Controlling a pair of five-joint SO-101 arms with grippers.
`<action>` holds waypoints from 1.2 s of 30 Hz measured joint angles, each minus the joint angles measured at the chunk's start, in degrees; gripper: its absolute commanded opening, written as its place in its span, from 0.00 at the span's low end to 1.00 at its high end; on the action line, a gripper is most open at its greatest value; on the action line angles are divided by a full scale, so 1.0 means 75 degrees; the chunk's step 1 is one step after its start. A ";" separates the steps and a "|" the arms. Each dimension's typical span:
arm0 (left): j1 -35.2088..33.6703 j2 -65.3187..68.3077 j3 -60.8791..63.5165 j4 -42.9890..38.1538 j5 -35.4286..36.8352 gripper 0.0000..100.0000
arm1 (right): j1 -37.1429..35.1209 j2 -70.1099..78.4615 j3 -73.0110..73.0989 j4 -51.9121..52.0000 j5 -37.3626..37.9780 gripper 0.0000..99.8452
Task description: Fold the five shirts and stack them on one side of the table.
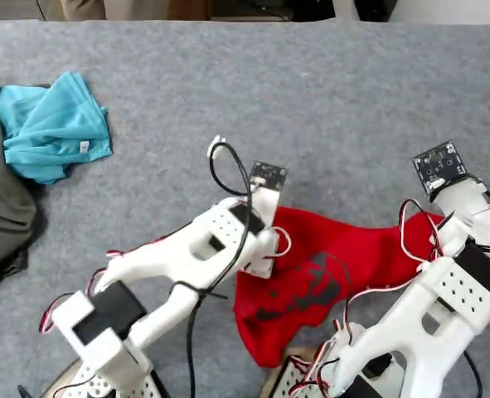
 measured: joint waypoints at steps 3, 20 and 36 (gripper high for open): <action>0.0059 0.0422 -0.0645 0.0574 0.0246 0.18 | 0.0000 0.0000 0.0000 0.0000 0.0000 0.01; 0.0199 0.0610 -0.1160 0.1020 0.0375 0.18 | 0.0000 0.0000 0.0023 0.0000 0.0000 0.01; 0.0316 0.0656 -0.1149 0.0633 0.0375 0.02 | 0.0000 0.0000 0.0258 0.0000 0.0000 0.01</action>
